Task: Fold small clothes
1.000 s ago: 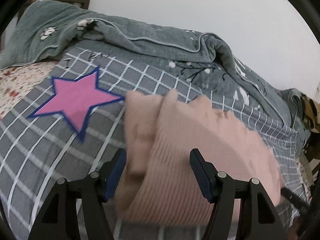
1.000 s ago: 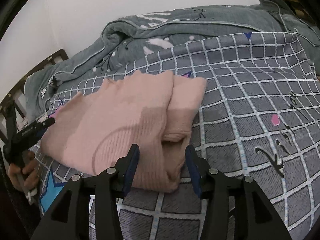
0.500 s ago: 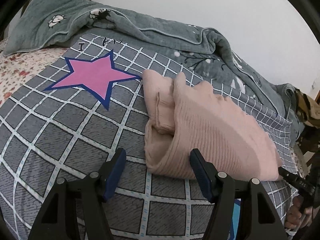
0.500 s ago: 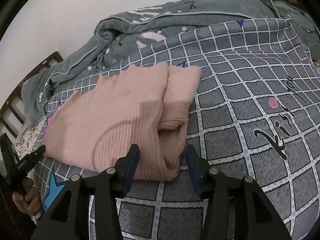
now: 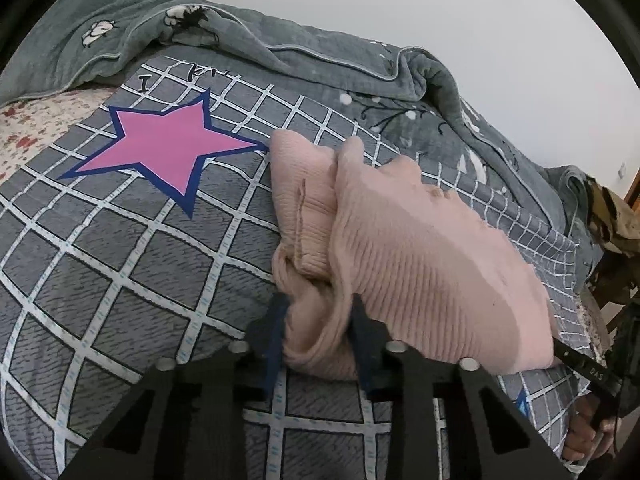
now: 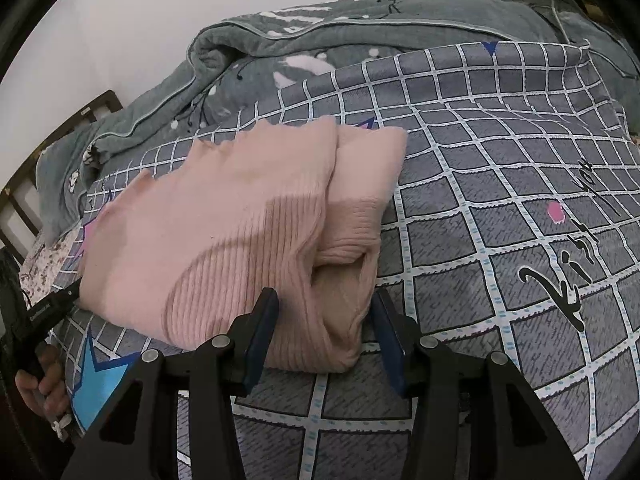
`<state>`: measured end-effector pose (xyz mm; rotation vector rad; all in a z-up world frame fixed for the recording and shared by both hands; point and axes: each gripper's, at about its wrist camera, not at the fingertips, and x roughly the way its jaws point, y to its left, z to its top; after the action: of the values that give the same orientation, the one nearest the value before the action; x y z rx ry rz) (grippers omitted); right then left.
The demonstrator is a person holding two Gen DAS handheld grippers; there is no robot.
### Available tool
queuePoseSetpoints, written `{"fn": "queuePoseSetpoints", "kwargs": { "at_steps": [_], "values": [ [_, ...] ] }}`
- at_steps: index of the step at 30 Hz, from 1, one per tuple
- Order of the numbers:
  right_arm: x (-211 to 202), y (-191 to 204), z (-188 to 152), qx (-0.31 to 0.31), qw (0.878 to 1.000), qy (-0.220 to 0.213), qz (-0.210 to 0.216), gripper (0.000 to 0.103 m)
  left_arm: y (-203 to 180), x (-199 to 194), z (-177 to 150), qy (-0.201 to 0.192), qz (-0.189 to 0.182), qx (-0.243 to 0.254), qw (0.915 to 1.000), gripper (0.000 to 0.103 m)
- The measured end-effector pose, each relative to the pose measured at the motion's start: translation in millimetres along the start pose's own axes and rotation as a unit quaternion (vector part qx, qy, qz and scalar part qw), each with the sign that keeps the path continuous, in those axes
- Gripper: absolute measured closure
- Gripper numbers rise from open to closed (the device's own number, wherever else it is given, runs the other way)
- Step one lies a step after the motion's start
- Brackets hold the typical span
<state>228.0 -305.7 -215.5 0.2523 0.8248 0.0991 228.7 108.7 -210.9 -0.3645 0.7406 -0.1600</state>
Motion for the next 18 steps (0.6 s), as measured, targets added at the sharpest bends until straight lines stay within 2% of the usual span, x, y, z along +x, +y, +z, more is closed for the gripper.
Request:
{"fn": "queuePoseSetpoints", "kwargs": {
  "at_steps": [8, 14, 18],
  "values": [
    [0.5, 0.0, -0.1, -0.002, 1.000, 0.001, 0.002, 0.054, -3.0, 0.5, -1.7, 0.005, 0.000, 0.009, 0.9999, 0.073],
    [3.5, 0.7, 0.7, -0.010, 1.000, 0.003, 0.000, 0.052, -4.3, -1.3, -5.6, 0.010, 0.002, -0.005, 0.9999, 0.073],
    [6.6, 0.1, 2.5, -0.012, 1.000, 0.003, 0.004, 0.051, -0.6, -1.4, -5.3, 0.014, -0.015, -0.012, 0.9997, 0.070]
  ]
}}
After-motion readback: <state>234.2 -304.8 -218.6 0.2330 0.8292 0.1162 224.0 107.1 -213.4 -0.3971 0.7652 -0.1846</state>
